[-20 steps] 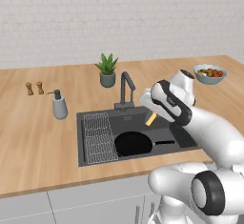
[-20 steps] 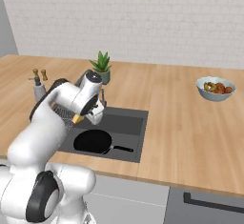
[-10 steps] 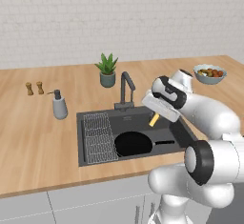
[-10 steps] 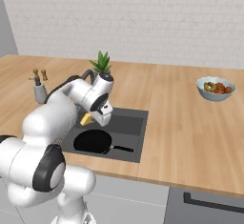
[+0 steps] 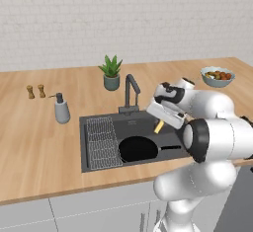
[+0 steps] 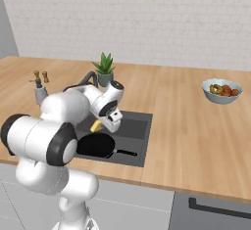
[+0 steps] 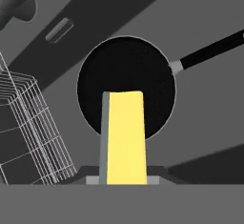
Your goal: Pick the pan and sponge and place them into the sink. Then turn on the water.
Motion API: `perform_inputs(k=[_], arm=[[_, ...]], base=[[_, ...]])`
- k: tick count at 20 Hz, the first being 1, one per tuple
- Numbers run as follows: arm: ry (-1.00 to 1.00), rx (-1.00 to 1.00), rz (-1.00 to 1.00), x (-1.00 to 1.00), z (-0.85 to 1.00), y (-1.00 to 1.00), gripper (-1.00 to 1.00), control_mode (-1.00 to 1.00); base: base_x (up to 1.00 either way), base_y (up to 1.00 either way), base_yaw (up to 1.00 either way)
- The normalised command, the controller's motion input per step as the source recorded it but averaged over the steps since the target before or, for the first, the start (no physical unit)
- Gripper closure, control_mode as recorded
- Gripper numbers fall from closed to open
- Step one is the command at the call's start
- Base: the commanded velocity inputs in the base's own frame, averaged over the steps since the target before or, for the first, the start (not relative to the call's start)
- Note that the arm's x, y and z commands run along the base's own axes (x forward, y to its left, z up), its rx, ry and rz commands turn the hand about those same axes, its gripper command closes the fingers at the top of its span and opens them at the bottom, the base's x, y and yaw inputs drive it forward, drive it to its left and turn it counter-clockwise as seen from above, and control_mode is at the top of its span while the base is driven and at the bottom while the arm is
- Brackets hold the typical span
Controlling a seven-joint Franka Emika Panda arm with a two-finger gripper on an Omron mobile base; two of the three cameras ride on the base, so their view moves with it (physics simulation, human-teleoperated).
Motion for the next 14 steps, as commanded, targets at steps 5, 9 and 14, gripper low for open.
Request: perform_inputs(k=[5, 9, 14], arm=[[0.00, 0.00, 0.04, 0.35, -0.49, 0.00, 1.00, -1.00], [0.00, 0.00, 0.13, 0.04, -0.35, 0.00, 1.00, -1.00], [0.00, 0.00, 0.22, 0.24, -0.28, 0.00, 1.00, -1.00]], base=[[0.00, 0.00, 0.00], [0.00, 0.00, 0.00], [0.00, 0.00, 0.00]])
